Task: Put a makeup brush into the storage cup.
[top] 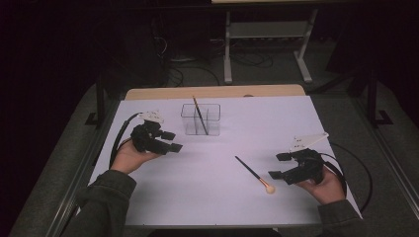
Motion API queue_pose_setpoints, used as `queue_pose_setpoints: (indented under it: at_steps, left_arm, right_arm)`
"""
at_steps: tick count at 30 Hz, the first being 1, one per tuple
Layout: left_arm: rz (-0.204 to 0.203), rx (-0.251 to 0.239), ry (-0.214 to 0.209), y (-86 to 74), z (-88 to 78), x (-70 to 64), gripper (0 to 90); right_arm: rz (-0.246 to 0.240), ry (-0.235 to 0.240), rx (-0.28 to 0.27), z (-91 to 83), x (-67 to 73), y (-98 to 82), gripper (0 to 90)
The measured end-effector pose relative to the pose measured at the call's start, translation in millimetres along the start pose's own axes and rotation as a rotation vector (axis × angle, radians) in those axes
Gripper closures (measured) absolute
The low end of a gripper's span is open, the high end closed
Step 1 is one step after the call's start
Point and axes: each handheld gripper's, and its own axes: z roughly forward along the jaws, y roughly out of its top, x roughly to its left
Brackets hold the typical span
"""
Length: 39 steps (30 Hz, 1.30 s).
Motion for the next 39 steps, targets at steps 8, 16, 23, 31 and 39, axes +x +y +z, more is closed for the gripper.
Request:
queue_pose_setpoints:
  at_steps: [8,16,23,31,39]
  left_arm:
    - [0.01,-0.006,-0.006,-0.1,-2.2,-7.6,38.9]
    - [0.022,-0.006,-0.01,0.6,-1.4,-12.9,38.1]
    - [0.027,-0.007,-0.013,-2.1,-1.4,-17.1,37.9]
    - [0.028,-0.006,-0.012,-9.4,-2.3,-19.4,37.3]
    - [0.045,-0.017,-0.007,-18.0,-3.6,-24.6,36.5]
  right_arm:
    - [0.015,0.002,0.013,2.4,2.5,1.5,25.8]
    - [0.02,-0.007,0.013,1.7,4.5,2.7,25.9]
    - [0.012,-0.02,0.016,1.4,7.2,3.2,26.2]
    - [0.025,-0.026,0.032,3.4,11.5,5.1,27.1]
    - [0.045,-0.053,0.064,8.0,16.9,7.2,30.7]
